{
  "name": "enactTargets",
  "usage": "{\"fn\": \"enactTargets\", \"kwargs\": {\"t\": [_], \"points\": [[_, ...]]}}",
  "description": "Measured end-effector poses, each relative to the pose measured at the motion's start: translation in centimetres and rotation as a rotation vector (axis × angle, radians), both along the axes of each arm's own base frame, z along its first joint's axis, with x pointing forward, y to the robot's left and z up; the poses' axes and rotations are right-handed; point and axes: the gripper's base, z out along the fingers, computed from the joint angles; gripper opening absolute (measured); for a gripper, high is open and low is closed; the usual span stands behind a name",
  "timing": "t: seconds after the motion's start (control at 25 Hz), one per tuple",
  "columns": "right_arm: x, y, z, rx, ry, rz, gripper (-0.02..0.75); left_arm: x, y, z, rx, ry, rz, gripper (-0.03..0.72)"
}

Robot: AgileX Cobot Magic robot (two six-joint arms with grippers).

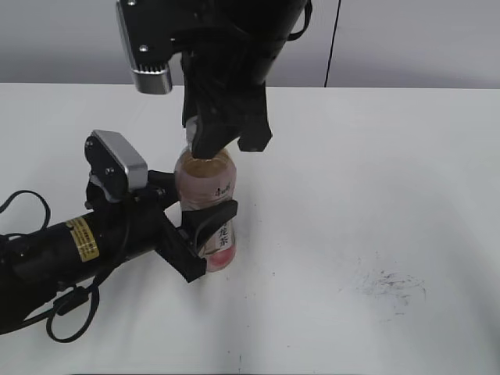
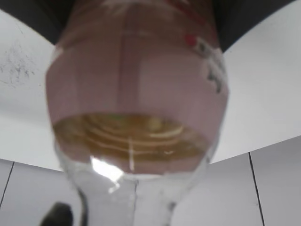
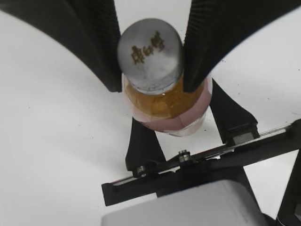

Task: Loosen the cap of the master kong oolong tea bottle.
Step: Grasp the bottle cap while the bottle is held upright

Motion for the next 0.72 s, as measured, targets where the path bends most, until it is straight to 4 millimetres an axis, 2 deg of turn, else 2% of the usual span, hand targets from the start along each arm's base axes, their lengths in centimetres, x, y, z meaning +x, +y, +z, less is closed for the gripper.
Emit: {"fn": "enactTargets", "kwargs": {"t": [0.08,0.2,0.28,0.44,0.52,0.6,0.72], "points": [[0.1,0.2,0.1,0.023,-0.003,-0.014,0.332,0.0,0.0,0.0,-0.002,0.004,0.006,0.396],[0.2,0.9,0.9,0.153,0.029,-0.135,0.524,0.1,0.1,-0.1,-0.003,0.012,0.018,0.395],[0.1,1.3,1.8,0.246,0.076,-0.231,0.608,0.1,0.1,-0.1,-0.004,0.012,0.019,0.395],[-0.5,1.2,3.2,0.324,0.226,-0.438,0.615,0.1,0.1,-0.1,-0.003,0.012,0.019,0.394],[-0.5,1.0,3.3,0.338,0.321,-0.615,0.603,0.1,0.1,-0.1,-0.003,0.012,0.019,0.394],[-0.3,0.6,3.1,0.336,0.421,-0.867,0.594,0.1,0.1,-0.1,-0.003,0.012,0.019,0.394],[0.0,-0.5,2.6,0.282,0.486,-1.180,0.591,0.1,0.1,-0.1,-0.003,0.012,0.019,0.394]]}}
